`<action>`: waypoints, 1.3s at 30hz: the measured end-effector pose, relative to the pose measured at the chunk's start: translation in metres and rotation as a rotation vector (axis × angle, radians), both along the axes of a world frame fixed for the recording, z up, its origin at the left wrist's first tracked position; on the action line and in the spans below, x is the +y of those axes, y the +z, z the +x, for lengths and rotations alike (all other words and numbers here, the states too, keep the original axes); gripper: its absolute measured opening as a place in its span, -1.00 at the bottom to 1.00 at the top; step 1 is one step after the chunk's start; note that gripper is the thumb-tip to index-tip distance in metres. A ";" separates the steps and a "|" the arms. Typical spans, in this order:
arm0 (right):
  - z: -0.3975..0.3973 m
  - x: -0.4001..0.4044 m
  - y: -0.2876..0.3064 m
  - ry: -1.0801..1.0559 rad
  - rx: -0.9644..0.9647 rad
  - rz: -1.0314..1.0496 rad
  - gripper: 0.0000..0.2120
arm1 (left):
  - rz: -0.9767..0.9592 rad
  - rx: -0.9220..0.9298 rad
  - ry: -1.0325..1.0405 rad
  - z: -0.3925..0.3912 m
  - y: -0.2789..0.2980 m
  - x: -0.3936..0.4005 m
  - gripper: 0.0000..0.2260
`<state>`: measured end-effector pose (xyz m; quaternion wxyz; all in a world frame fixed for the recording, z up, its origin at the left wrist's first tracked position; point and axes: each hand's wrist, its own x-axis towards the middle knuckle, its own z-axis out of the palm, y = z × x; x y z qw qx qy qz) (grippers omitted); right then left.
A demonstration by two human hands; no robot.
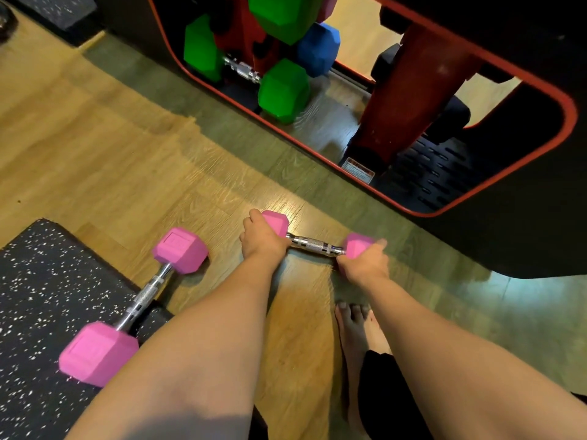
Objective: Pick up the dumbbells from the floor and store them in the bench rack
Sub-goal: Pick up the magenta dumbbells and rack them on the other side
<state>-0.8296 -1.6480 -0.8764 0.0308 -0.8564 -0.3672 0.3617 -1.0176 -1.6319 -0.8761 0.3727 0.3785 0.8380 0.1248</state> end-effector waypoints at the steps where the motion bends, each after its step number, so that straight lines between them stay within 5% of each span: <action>1: 0.000 0.000 0.000 -0.009 0.000 0.002 -0.19 | 0.004 -0.005 0.006 0.000 0.000 0.000 -0.25; 27: 0.036 0.047 0.042 -0.284 0.111 0.449 -0.21 | 0.430 -0.014 -0.115 0.034 0.067 0.086 -0.30; 39: 0.083 0.106 0.039 -0.341 0.035 0.543 -0.18 | 0.529 -0.114 -0.138 0.070 0.040 0.154 -0.26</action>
